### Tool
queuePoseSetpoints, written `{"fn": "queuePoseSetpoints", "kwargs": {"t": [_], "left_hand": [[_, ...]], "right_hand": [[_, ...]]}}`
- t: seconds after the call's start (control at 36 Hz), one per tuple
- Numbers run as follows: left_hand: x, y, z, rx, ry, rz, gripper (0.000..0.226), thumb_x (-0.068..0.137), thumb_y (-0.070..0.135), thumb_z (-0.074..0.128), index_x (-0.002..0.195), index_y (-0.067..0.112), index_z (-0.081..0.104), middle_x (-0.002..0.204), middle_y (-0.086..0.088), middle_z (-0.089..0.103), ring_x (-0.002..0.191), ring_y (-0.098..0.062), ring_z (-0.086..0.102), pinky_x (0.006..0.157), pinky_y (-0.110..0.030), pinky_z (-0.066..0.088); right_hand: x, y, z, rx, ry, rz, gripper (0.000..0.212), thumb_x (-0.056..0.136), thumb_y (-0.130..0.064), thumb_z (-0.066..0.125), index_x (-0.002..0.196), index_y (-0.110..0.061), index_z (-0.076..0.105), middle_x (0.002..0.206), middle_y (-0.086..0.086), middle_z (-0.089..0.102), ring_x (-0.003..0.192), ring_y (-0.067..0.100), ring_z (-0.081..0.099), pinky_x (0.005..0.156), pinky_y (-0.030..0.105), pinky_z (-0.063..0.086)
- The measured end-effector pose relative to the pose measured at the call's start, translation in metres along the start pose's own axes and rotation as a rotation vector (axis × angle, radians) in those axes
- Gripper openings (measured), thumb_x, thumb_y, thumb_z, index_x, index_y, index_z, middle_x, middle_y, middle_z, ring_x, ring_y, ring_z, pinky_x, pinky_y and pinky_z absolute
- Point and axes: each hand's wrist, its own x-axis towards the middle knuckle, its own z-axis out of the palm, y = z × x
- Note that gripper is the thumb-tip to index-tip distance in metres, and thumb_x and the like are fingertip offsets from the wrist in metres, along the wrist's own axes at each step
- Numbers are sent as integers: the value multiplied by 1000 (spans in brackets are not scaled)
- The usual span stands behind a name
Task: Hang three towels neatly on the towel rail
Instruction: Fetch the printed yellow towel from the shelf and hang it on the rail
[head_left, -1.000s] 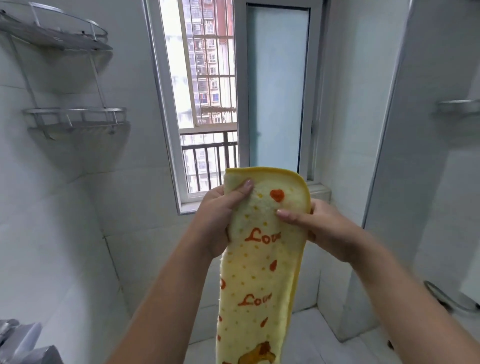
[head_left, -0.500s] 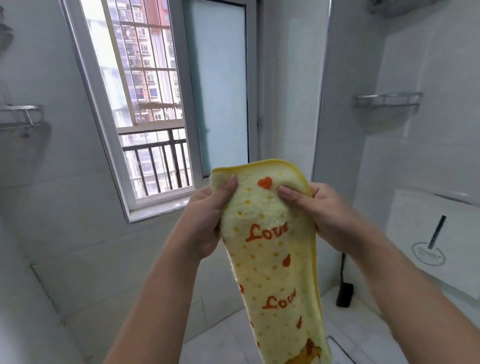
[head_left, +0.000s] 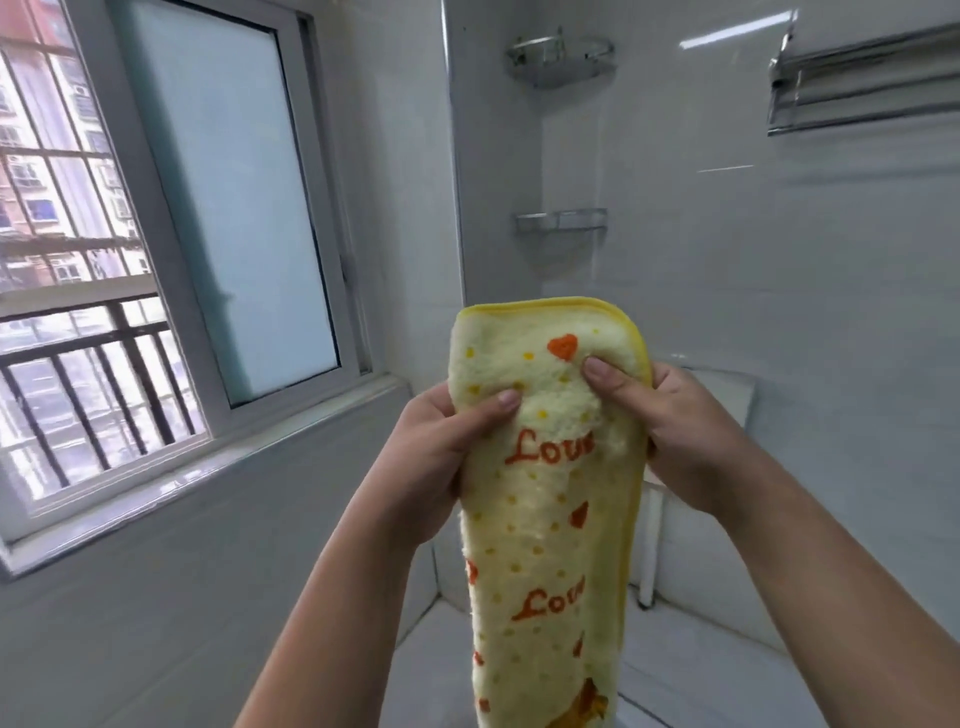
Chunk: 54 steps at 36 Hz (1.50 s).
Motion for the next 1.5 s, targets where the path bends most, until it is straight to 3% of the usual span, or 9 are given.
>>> {"fn": "queuePoseSetpoints", "kwargs": {"t": [0.14,0.39,0.53,0.92,1.25,1.39,1.5], "left_hand": [[20,-12,27,-59,-102,-6,24,75,17,62,95,4,66,84,-9,74,76,-23,71,62,-30,57],[49,-44,88,-205,-217,10,14,72,21,64,77,11,72,75,-9,74,69,-21,71,57,-27,56],[57,-60,129,-245,-332,-56,24,71,23,65,86,5,70,79,-14,73,71,-24,71,60,-29,57],[48,-75,237,-310,-570,-168,28,70,24,65,89,3,68,80,-12,74,72,-21,71,63,-29,58],[8,-102,320,-275,-589,-206,21,70,25,64,80,9,72,81,-8,74,74,-20,71,69,-31,59],[-16,-122,346,-264,-546,-247,28,72,26,62,90,5,68,83,-8,74,76,-20,71,68,-31,59],[-33,-138,357,-234,-505,-286,37,72,28,62,96,1,66,85,-9,74,79,-22,70,72,-33,59]], "right_hand": [[-20,-9,-23,-70,165,-28,28,61,-41,69,80,-23,76,87,4,75,81,19,72,62,26,57],[-72,-29,-69,-236,464,-78,25,62,-41,63,68,-19,75,73,1,75,67,12,71,54,20,53],[-104,-38,-92,-276,613,-81,26,63,-40,62,71,-19,75,75,1,75,69,13,71,55,20,54],[-192,-79,-136,-336,852,-118,25,63,-40,63,66,-17,74,71,1,75,64,12,71,51,18,51],[-273,-92,-192,-303,847,-83,20,65,-36,63,65,-20,75,71,-2,75,66,10,71,53,18,52],[-304,-87,-213,-294,819,5,23,66,-37,63,70,-16,72,71,-2,75,66,10,70,53,20,53],[-323,-80,-225,-279,816,76,16,80,-30,62,74,-17,69,71,-4,74,67,9,70,57,21,56]]}}
